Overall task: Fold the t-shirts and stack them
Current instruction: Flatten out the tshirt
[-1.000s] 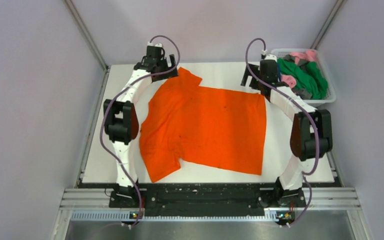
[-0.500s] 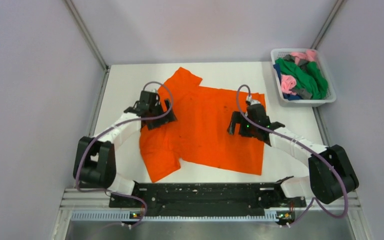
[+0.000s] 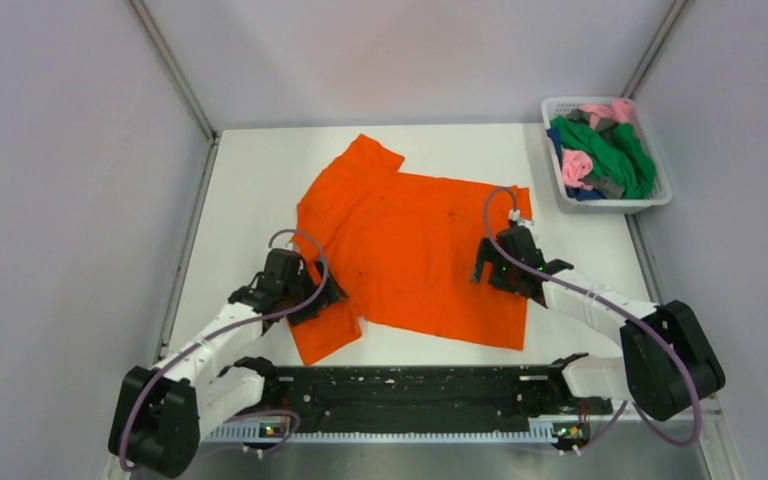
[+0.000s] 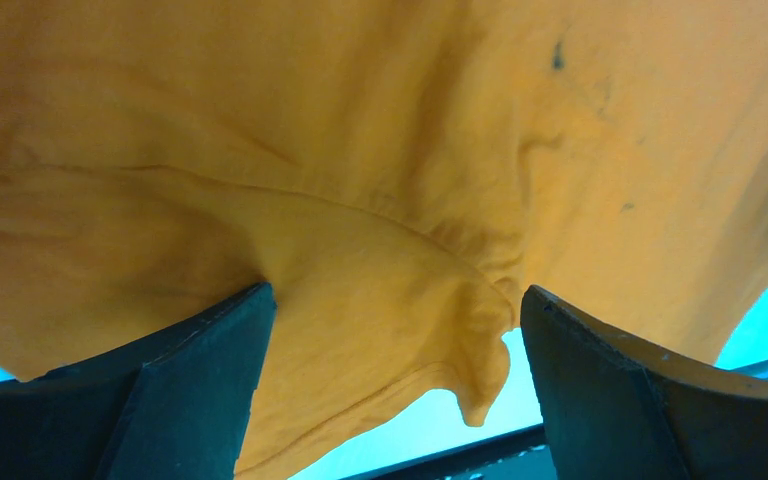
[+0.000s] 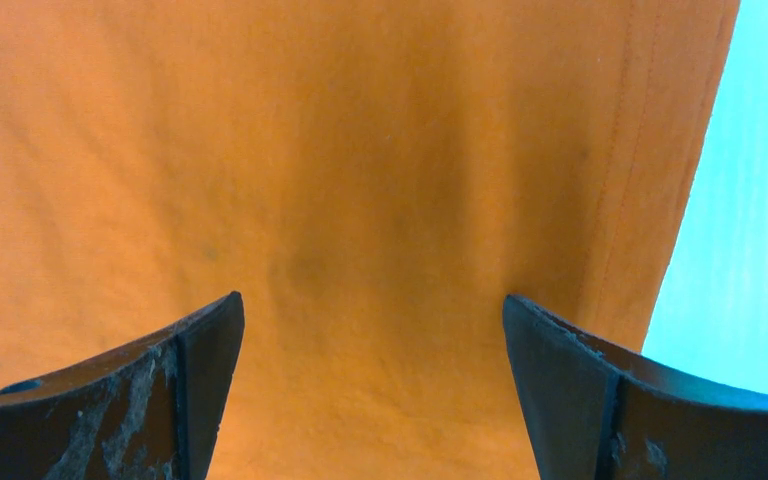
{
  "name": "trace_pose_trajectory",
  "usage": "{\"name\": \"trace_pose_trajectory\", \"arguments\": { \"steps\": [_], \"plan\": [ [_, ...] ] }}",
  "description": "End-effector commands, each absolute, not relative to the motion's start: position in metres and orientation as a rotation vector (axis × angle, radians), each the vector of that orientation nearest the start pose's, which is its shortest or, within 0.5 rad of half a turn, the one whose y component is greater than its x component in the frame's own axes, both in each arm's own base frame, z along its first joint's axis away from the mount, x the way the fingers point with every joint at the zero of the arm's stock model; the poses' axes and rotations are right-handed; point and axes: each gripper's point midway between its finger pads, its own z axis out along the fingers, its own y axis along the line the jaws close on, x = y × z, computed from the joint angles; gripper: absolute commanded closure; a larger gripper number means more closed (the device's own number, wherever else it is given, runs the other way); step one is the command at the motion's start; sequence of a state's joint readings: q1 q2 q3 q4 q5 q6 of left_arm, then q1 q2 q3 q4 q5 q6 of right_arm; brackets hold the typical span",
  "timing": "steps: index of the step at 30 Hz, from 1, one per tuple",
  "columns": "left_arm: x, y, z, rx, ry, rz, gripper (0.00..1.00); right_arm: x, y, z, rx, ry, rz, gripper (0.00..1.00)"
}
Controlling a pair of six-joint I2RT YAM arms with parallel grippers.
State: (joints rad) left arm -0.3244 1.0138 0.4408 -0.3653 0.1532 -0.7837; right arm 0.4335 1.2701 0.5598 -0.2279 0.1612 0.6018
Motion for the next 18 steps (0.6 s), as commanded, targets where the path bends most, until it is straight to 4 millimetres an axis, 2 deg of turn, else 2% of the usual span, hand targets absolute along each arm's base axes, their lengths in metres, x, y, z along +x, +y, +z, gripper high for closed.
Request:
{"name": "trace_pose_trajectory", "arguments": {
  "steps": [1,7,13,16,18],
  "plan": [
    [0.189,-0.130,0.037,-0.605,2.585,-0.653,0.01,0.254,0.094,0.020,0.335,2.482,0.115,0.01],
    [0.155,-0.134,0.029,-0.645,2.733,-0.688,0.01,0.255,0.075,0.016,0.390,2.469,0.048,0.01],
    [0.121,-0.125,0.026,-0.732,2.839,-0.629,0.01,0.259,0.057,0.019,0.468,2.447,0.016,0.01],
    [0.115,-0.129,0.035,-0.724,2.823,-0.693,0.01,0.264,0.059,0.026,0.443,2.430,0.040,0.01],
    [0.119,-0.135,0.048,-0.693,2.782,-0.769,0.01,0.269,0.059,0.037,0.424,2.409,0.041,0.01]
  ]
}}
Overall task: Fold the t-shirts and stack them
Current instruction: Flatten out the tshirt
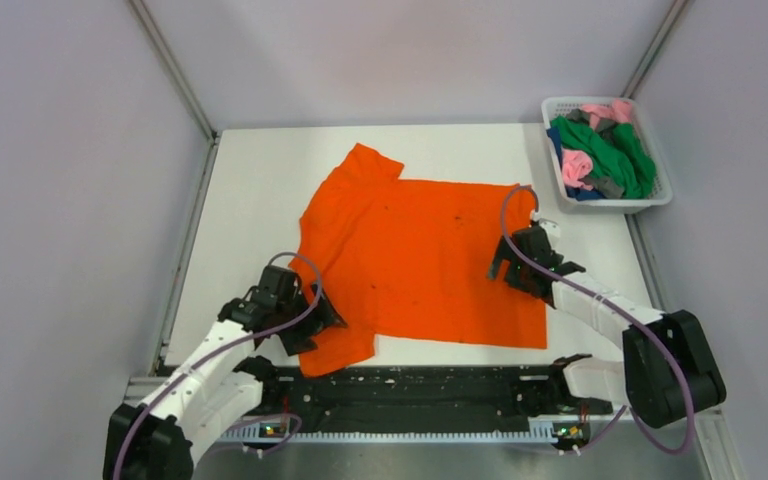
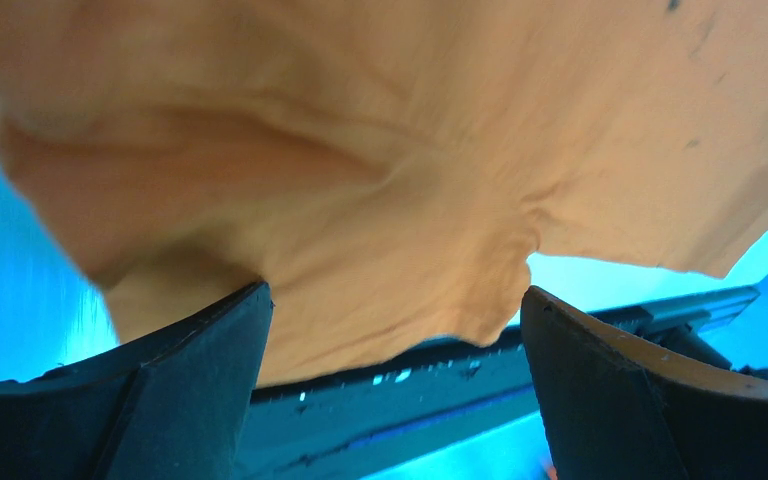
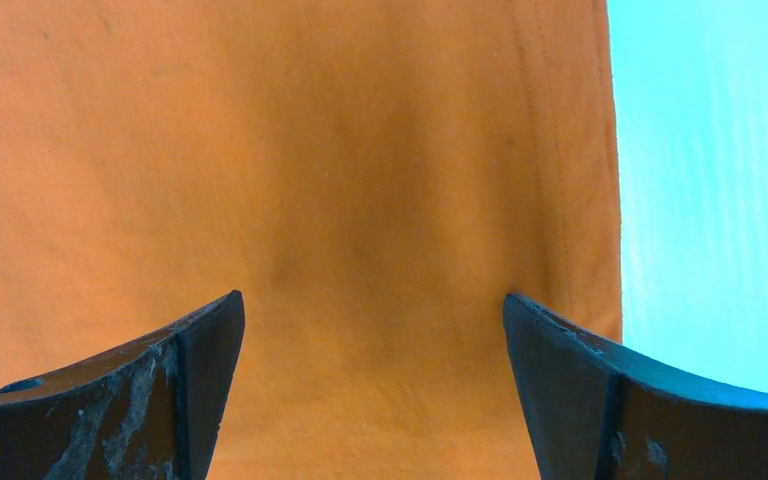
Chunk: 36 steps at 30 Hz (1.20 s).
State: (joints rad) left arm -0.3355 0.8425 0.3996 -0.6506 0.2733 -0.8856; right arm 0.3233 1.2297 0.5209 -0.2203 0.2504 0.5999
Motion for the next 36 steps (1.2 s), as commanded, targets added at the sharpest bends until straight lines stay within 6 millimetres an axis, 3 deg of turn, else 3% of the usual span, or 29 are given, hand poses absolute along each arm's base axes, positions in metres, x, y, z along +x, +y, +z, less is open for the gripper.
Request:
{"name": "trace_pose_trajectory", "arguments": {
  "steps": [1,4,10,13,16,20,23,26,32,36],
  "plan": [
    [0.123,-0.138,0.056,-0.671,2.754,-0.798,0.01,0.273,0.060,0.044,0.415,2.397,0.047,0.01],
    [0.145,-0.144,0.089,-0.562,2.644,-0.849,0.01,0.290,0.068,0.073,0.379,2.335,0.100,0.01],
    [0.213,-0.160,0.152,-0.361,2.472,-0.858,0.01,0.334,0.084,0.122,0.305,2.221,0.163,0.01],
    [0.263,-0.171,0.164,-0.306,2.402,-0.833,0.01,0.360,0.086,0.128,0.291,2.207,0.149,0.01],
    [0.316,-0.164,0.167,-0.314,2.388,-0.673,0.01,0.387,0.080,0.124,0.315,2.219,0.113,0.01],
    [0.384,-0.151,0.151,-0.335,2.437,-0.440,0.01,0.421,0.075,0.109,0.343,2.259,0.110,0.01],
    [0.420,-0.153,0.132,-0.336,2.512,-0.393,0.02,0.450,0.077,0.104,0.321,2.269,0.104,0.02],
    [0.448,-0.159,0.115,-0.325,2.522,-0.452,0.01,0.473,0.070,0.088,0.320,2.300,0.048,0.02],
    [0.502,-0.146,0.076,-0.384,2.517,-0.563,0.01,0.507,0.063,0.054,0.348,2.360,0.033,0.03],
    [0.518,-0.135,0.049,-0.454,2.551,-0.620,0.01,0.519,0.056,0.040,0.358,2.386,0.007,0.03]
  ]
}}
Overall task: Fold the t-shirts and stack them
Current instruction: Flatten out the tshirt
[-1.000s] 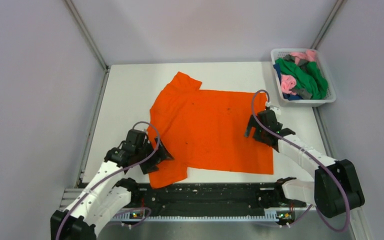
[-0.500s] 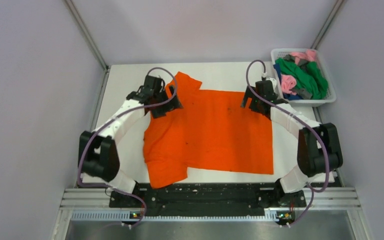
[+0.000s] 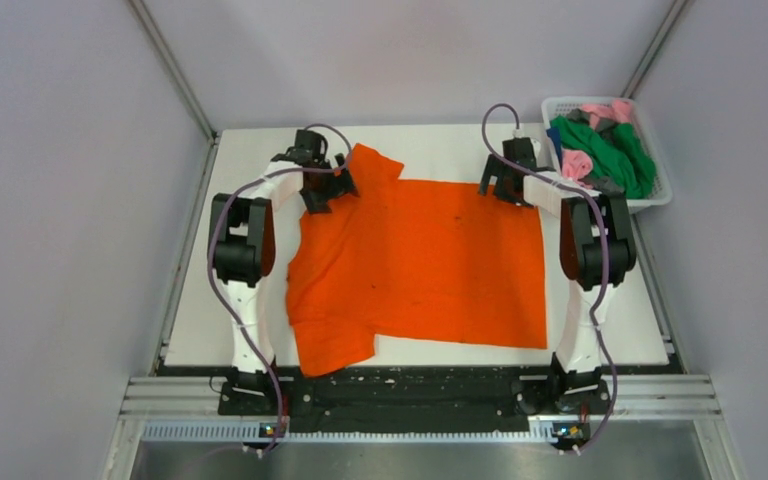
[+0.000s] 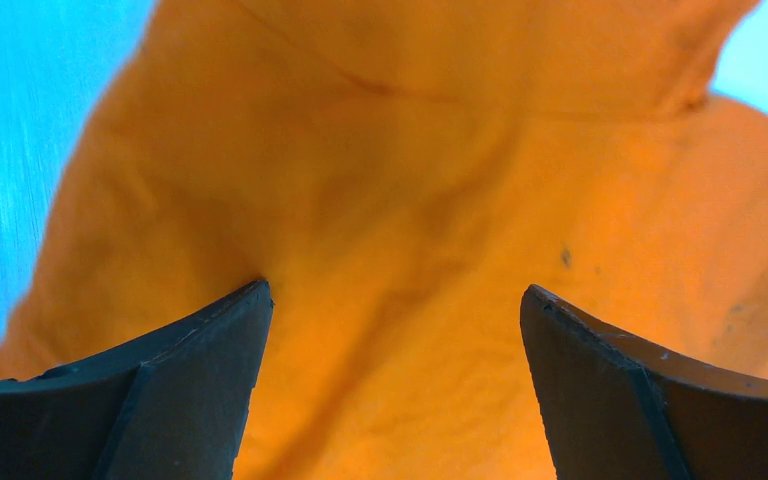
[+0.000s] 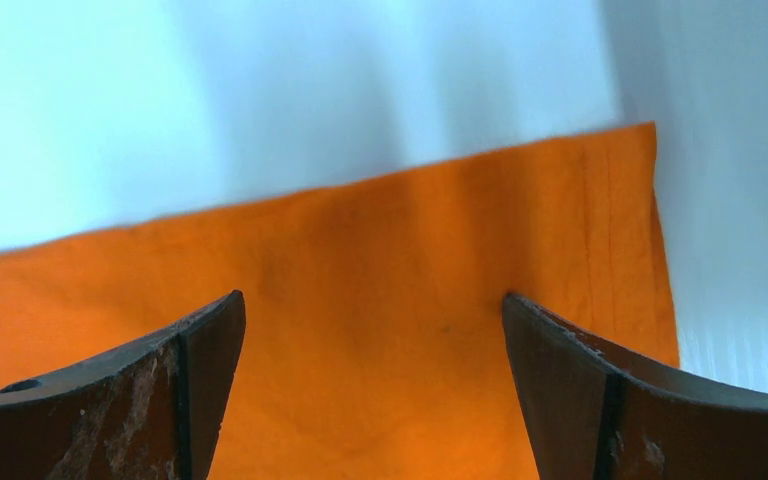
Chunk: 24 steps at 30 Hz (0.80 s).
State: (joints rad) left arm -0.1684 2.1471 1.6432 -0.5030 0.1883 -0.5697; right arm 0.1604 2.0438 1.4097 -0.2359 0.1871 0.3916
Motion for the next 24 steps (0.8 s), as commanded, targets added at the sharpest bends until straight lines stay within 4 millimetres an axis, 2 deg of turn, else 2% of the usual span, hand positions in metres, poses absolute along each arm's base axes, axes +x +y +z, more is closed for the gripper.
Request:
{"name": "trace_pose_trajectory", "arguments": {
  "steps": [1,7,12,18,24],
  "plan": [
    [0.518,-0.130,0.042,-0.483,2.563,-0.614,0.01,0.522,0.053,0.037,0.364,2.388,0.000,0.03],
    [0.513,-0.102,0.022,-0.614,2.565,-0.607,0.01,0.544,0.055,0.027,0.365,2.401,0.025,0.03],
    [0.516,-0.091,0.019,-0.641,2.560,-0.571,0.01,0.559,0.066,0.018,0.339,2.416,0.084,0.03],
    [0.530,-0.080,0.019,-0.671,2.542,-0.514,0.01,0.579,0.075,0.019,0.310,2.396,0.134,0.04],
    [0.550,-0.067,0.018,-0.712,2.509,-0.484,0.01,0.600,0.075,0.030,0.267,2.373,0.116,0.04]
  ]
}}
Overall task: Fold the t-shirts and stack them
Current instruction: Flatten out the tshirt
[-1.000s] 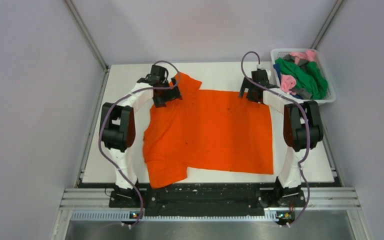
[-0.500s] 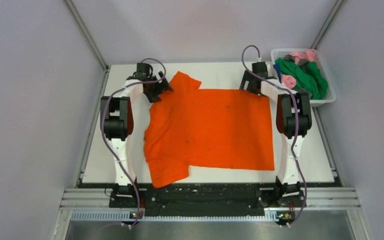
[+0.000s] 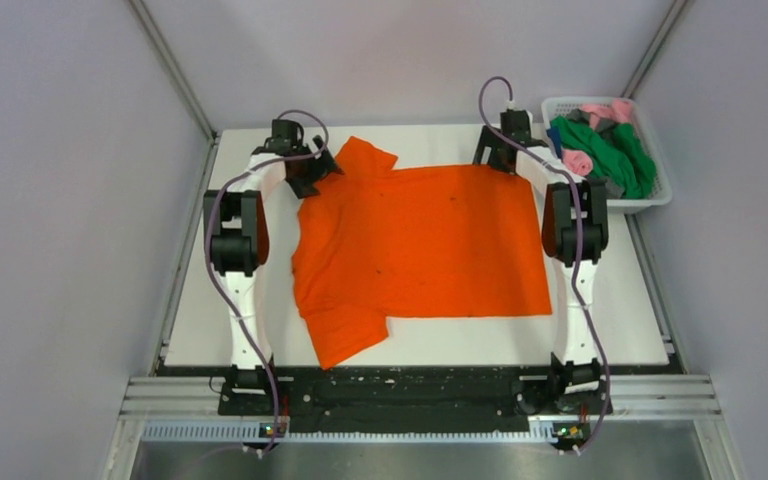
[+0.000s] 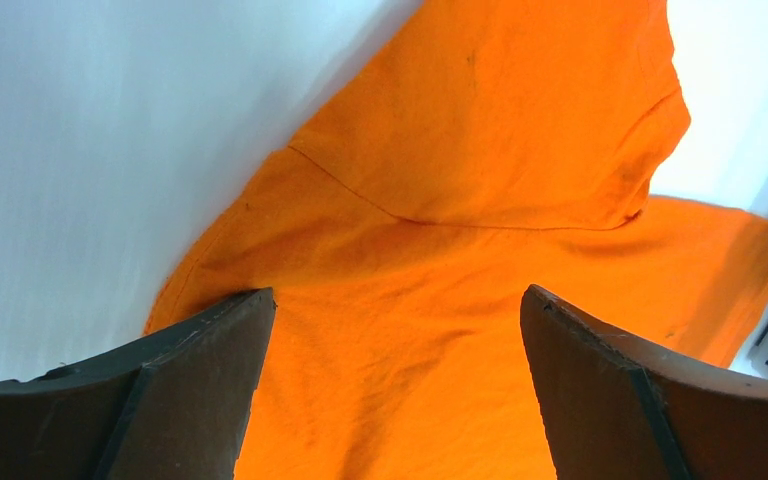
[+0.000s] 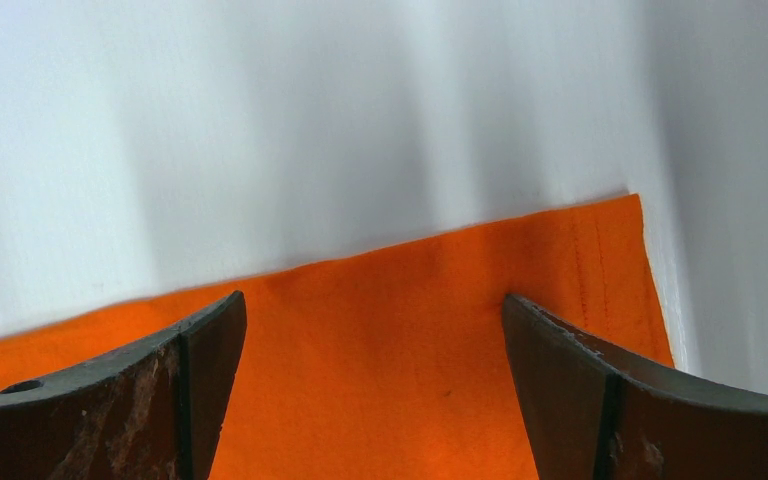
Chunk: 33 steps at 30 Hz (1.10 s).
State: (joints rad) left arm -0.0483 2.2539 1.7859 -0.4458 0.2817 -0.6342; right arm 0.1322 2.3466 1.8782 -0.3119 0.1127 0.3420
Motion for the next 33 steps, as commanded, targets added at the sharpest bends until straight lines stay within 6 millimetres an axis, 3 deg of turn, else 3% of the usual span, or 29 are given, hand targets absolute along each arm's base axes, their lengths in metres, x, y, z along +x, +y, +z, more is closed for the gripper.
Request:
{"name": "trace_pose_trajectory", "arguments": {
  "steps": [1,4,8,11,13,15,18,22,25,29,33],
  "plan": [
    [0.555,-0.065,0.021,-0.716,2.500,-0.483,0.01,0.602,0.075,0.034,0.259,2.368,0.115,0.04],
    [0.576,-0.060,0.036,-0.701,2.445,-0.484,0.01,0.610,0.075,0.053,0.232,2.336,0.108,0.02],
    [0.589,-0.070,0.076,-0.645,2.414,-0.529,0.01,0.626,0.073,0.123,0.194,2.246,0.097,0.01],
    [0.583,-0.074,0.122,-0.590,2.359,-0.515,0.01,0.614,0.071,0.172,0.195,2.189,0.108,0.01],
    [0.566,-0.078,0.162,-0.561,2.315,-0.493,0.01,0.591,0.071,0.193,0.205,2.182,0.129,0.01],
    [0.530,-0.087,0.176,-0.535,2.331,-0.482,0.01,0.559,0.072,0.193,0.214,2.211,0.156,0.01],
    [0.471,-0.104,0.190,-0.469,2.344,-0.435,0.01,0.496,0.064,0.173,0.277,2.259,0.158,0.01],
    [0.385,-0.121,0.173,-0.407,2.394,-0.281,0.01,0.415,0.052,0.148,0.368,2.231,0.174,0.01],
    [0.330,-0.132,0.149,-0.385,2.480,-0.240,0.01,0.368,0.045,0.115,0.398,2.273,0.157,0.01],
    [0.268,-0.130,0.123,-0.383,2.557,-0.120,0.01,0.344,0.041,0.105,0.391,2.293,0.149,0.01],
    [0.214,-0.126,0.103,-0.415,2.630,-0.097,0.02,0.345,0.040,0.115,0.406,2.265,0.155,0.01]
  ]
}}
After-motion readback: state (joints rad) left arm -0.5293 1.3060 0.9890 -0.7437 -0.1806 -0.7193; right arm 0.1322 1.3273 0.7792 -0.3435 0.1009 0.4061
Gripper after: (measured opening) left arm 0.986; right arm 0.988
